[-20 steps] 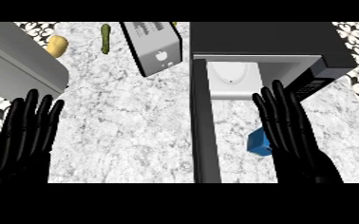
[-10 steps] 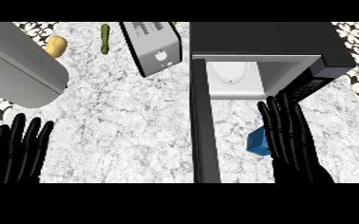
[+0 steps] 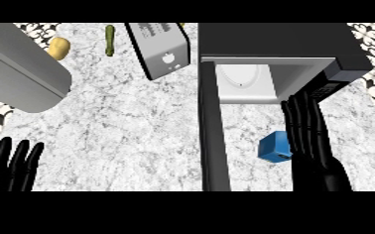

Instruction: Pick up the milk, place it into the microwave and close the microwave

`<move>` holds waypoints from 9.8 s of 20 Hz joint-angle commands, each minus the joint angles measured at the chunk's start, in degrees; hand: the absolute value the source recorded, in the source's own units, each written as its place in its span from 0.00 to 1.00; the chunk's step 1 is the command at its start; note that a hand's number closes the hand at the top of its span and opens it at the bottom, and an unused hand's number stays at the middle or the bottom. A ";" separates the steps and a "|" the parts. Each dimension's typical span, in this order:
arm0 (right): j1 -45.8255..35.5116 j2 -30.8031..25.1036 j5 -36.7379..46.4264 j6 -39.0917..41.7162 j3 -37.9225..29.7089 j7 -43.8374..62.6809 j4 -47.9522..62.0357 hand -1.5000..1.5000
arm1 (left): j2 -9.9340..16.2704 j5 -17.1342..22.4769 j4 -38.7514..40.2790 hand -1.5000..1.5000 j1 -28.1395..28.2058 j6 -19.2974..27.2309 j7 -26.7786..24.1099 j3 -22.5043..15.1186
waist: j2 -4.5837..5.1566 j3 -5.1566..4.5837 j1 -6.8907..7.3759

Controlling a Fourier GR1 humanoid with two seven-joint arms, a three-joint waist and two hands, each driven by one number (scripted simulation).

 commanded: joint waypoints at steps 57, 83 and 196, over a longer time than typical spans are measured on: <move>-10.35 -7.51 -15.21 28.44 -27.18 -49.03 71.31 0.00 | -2.20 3.36 -3.64 0.00 11.58 -8.38 -4.11 1.69 | 0.01 0.06 0.66; -11.09 -12.60 -18.45 32.70 -33.50 -60.93 67.27 1.00 | -1.91 5.95 -0.37 0.00 13.73 -12.71 -8.18 4.24 | -0.03 0.00 0.28; -44.26 -7.46 -3.88 0.15 -36.03 -45.60 87.86 0.00 | -2.08 -5.51 9.39 0.00 -7.62 -13.12 0.53 -3.00 | 1.72 0.16 5.86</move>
